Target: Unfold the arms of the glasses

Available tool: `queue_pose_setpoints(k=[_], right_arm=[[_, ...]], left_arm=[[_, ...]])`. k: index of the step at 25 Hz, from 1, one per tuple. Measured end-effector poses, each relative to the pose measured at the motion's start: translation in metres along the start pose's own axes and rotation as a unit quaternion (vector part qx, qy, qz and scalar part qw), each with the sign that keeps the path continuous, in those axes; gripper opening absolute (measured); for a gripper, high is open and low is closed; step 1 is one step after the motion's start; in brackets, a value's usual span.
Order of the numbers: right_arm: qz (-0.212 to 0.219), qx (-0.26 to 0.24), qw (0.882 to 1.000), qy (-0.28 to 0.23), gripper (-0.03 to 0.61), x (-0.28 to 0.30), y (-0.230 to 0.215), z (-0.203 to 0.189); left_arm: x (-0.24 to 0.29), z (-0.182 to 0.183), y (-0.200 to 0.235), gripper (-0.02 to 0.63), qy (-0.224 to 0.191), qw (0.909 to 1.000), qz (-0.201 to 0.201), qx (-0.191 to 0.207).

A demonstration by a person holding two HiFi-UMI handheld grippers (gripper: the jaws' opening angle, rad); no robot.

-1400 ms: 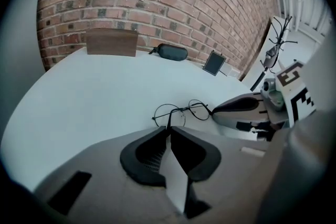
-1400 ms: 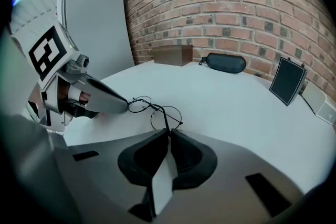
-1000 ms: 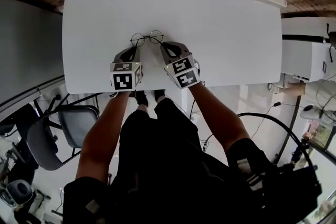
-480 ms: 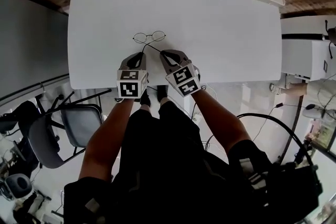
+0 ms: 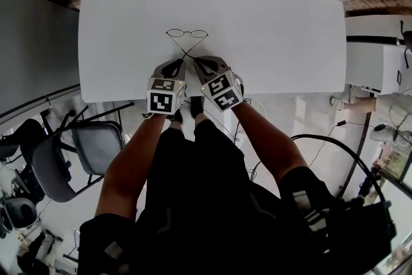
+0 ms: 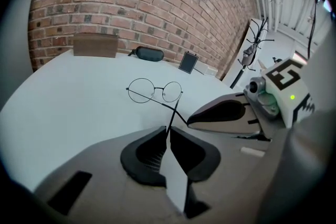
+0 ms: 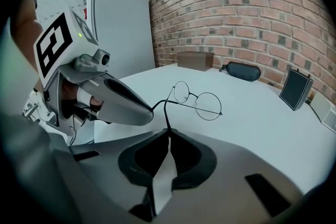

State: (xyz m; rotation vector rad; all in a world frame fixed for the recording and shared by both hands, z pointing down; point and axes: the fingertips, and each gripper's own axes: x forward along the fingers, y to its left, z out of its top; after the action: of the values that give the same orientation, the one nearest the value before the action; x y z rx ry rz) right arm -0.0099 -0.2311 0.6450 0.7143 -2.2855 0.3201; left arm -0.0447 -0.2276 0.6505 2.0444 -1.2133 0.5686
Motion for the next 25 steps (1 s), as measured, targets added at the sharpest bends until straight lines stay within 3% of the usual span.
queue_pose_setpoints(k=[13,16,18,22,25], right_arm=[[0.029,-0.023,0.999,0.009,0.014,-0.003,0.0,-0.011],[0.038,-0.021,0.999,0.001,0.014,-0.009,0.001,-0.012],[0.04,-0.003,0.999,-0.003,0.014,-0.013,0.003,-0.011],[0.036,0.046,0.998,-0.017,0.014,-0.02,0.001,-0.001],[0.035,0.1,0.994,-0.032,0.014,-0.024,-0.001,0.008]], left_arm=[[0.008,-0.01,-0.024,0.031,0.017,0.9986,-0.048,0.009],[0.004,-0.013,-0.025,0.035,0.013,0.9981,-0.06,-0.007],[0.002,-0.016,-0.026,0.037,0.012,0.9977,-0.064,-0.016],[0.001,-0.021,-0.035,0.1,0.02,0.9969,-0.075,-0.002],[0.002,-0.023,-0.036,0.11,0.027,0.9972,-0.069,0.006]])
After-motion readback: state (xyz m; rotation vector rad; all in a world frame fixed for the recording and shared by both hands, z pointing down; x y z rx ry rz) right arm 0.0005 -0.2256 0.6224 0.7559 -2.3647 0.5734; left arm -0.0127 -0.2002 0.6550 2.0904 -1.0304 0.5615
